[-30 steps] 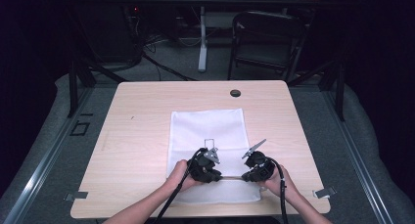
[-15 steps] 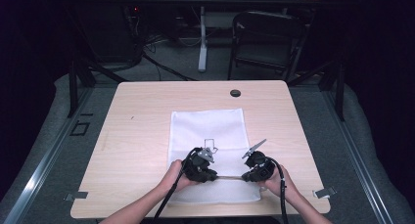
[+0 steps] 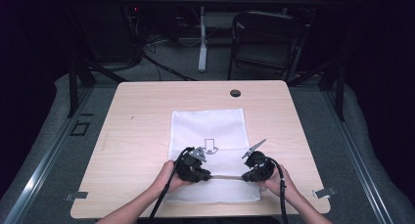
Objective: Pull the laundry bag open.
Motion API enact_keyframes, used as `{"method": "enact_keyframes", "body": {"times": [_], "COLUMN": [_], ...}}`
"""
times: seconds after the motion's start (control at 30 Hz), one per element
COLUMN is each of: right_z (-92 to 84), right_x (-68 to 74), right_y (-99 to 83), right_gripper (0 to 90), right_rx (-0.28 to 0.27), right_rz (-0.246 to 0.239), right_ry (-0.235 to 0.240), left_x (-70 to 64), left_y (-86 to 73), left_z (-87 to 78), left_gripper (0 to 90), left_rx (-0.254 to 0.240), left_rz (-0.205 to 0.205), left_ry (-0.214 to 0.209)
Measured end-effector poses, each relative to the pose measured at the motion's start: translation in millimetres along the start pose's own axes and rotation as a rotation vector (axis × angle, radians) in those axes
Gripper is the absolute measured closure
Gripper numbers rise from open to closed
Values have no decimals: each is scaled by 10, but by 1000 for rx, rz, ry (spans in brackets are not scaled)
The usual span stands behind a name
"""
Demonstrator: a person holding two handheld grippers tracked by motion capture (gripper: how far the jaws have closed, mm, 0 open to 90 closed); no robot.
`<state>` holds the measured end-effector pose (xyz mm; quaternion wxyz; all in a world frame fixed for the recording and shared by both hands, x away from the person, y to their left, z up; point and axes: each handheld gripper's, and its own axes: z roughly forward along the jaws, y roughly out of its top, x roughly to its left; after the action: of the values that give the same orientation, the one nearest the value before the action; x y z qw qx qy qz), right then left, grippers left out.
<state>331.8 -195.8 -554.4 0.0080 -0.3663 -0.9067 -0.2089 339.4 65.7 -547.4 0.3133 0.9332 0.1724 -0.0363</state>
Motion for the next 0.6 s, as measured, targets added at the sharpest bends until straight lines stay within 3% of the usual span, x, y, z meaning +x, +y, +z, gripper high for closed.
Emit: {"method": "enact_keyframes", "body": {"times": [0.1,0.6], "right_z": [-2,-3], "right_x": [-1,-5], "right_y": [-1,-5], "right_gripper": [900,900], "right_rx": [2,1], "right_rz": [1,1], "right_ry": [0,2], "left_x": [4,10], "left_y": [-5,-60], "left_z": [3,-40], "left_gripper": [817,817], "left_rx": [-12,-3], "left_rz": [-3,-4], "left_ry": [-15,-9]}}
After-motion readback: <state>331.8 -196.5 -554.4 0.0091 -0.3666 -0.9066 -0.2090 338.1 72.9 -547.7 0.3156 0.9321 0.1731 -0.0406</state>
